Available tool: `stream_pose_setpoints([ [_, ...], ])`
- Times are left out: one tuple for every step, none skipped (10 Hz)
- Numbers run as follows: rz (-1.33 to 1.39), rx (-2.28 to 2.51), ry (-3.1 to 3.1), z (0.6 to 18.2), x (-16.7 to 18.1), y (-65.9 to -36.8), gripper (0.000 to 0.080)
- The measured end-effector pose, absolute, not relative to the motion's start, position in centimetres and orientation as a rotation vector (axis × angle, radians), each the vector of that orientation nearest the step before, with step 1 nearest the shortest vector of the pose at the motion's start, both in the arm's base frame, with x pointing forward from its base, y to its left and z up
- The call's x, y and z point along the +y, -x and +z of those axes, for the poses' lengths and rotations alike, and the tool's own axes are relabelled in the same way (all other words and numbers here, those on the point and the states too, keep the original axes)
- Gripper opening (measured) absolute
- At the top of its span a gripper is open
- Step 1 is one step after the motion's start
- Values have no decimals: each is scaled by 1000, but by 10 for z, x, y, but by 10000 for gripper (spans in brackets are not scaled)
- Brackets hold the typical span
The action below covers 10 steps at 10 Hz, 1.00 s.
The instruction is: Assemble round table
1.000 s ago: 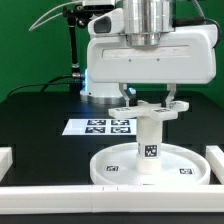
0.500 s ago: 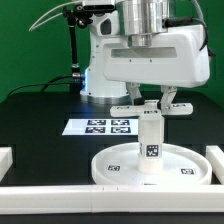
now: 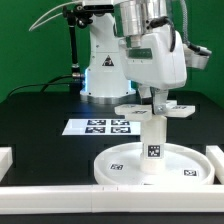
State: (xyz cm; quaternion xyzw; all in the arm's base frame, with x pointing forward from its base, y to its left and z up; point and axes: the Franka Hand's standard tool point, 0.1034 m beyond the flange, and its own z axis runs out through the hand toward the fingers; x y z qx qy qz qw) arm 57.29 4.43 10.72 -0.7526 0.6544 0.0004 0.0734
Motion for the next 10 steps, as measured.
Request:
stream_pose_setpoints([
  [8, 2024, 2205, 107, 44, -573, 445],
  [14, 2082, 2150, 107, 45, -573, 445],
  [19, 2138, 2095, 107, 44, -573, 445],
  [21, 2159, 2073, 107, 44, -573, 445],
  [30, 2235, 1988, 107, 45, -573, 445],
  [37, 2352, 1829, 107, 45, -573, 445],
  [44, 2450, 1672, 107, 45, -573, 445],
  [51, 2508, 1571, 107, 45, -573, 445],
  [66, 2606, 1374, 107, 46, -574, 445],
  [75, 2660, 1258, 107, 46, -574, 445],
])
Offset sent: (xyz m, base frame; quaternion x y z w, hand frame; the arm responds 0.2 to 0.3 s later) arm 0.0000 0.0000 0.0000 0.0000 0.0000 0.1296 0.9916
